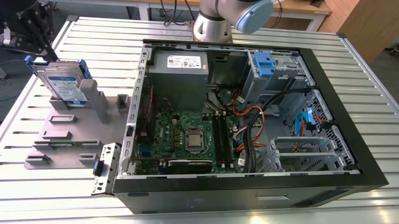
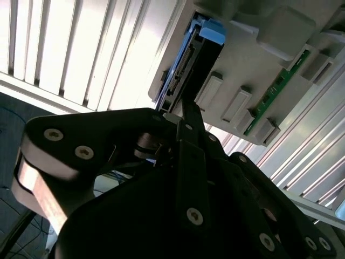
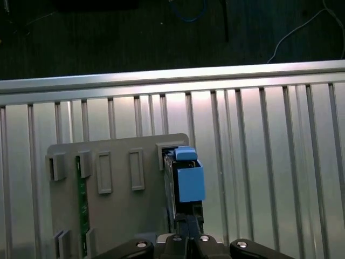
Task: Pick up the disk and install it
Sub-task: 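Pick up the disk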
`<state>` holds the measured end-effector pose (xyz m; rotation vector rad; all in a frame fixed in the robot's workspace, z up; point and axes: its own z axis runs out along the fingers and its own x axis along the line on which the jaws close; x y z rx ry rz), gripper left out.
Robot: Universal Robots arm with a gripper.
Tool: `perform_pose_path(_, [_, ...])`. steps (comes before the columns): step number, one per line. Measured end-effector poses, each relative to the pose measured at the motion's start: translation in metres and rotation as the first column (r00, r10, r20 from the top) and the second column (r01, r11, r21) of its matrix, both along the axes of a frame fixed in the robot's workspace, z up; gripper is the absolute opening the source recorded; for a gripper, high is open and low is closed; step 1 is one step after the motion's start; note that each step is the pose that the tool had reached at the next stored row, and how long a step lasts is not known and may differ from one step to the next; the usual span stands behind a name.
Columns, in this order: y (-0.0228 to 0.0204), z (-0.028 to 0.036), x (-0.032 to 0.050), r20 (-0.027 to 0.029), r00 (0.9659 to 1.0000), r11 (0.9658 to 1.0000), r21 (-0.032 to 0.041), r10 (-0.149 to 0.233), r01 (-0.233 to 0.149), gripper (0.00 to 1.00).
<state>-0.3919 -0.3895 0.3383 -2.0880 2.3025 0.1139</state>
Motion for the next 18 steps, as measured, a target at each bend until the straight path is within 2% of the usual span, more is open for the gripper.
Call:
perform_pose_path(5, [0.0003,-0.0037,0.0001,-0.0005,0.9994,0.9994,-0.0001,-0.034,0.034,0.11])
perform_pose_path(9, [0.0023,-0.0039,0.0000,-0.0002,0.9994,0.9994,-0.0001,-0.036,0.036,0.11])
perform_pose_path(17, [0.0030,-0.0039,0.0000,-0.0003,0.9994,0.9994,-0.0001,-0.036,0.036,0.11])
perform_pose_path(18, [0.0031,-0.0039,0.0000,-0.0003,0.9994,0.9994,-0.0001,-0.036,0.036,0.17])
